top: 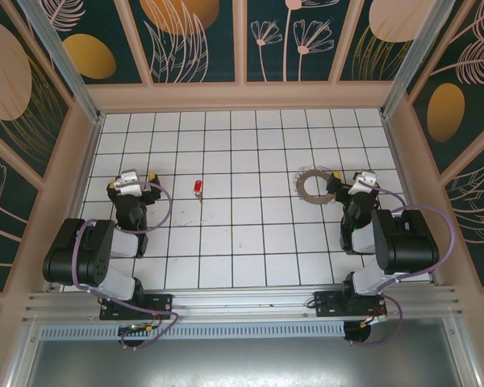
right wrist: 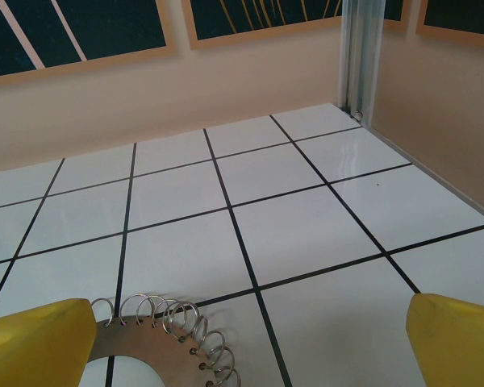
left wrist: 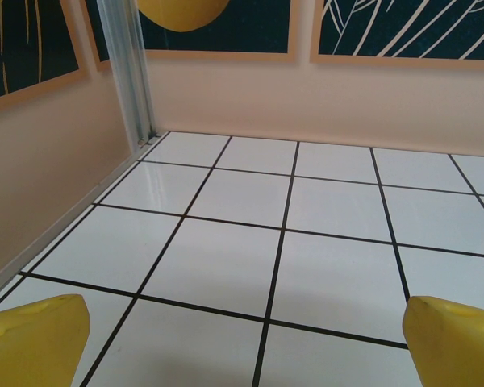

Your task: Put the keys on the keyring

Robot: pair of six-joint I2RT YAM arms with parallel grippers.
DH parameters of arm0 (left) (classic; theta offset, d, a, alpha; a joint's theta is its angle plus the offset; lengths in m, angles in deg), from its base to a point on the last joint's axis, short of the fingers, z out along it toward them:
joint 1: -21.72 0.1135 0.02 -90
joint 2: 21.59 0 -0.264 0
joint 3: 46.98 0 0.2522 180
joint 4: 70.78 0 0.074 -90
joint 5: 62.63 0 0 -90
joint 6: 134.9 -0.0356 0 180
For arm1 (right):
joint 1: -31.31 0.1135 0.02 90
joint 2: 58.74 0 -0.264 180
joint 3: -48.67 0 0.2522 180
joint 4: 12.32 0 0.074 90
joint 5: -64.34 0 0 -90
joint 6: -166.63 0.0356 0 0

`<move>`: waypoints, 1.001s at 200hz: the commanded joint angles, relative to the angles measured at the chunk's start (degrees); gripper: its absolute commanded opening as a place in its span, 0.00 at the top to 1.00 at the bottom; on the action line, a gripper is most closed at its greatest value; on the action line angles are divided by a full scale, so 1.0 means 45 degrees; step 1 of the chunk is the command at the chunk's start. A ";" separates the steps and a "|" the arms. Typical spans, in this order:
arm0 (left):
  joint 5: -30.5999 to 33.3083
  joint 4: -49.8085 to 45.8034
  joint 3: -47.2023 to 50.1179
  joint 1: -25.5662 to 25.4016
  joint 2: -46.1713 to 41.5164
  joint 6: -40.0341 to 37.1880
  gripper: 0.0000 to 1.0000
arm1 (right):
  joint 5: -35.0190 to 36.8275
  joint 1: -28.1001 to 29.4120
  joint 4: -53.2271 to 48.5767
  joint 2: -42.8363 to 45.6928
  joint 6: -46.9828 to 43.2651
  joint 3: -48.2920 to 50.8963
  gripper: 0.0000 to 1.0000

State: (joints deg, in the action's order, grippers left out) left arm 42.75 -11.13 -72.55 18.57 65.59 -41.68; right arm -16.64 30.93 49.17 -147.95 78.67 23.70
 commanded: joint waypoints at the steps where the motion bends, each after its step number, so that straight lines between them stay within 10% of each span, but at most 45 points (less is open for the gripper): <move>1: -0.0292 0.0211 -0.0246 0.0135 0.0003 0.0216 0.01 | 0.0328 0.0046 0.0585 -0.0059 0.0172 -0.0025 0.01; 200: -0.0292 0.0285 -0.0206 0.0135 -0.0017 0.0236 0.01 | 0.0255 0.0041 0.0702 -0.0056 0.0171 0.0029 0.01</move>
State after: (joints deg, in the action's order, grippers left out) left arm 42.34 -11.13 -72.73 18.79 65.59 -41.66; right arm -16.64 30.93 49.17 -147.95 78.67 23.70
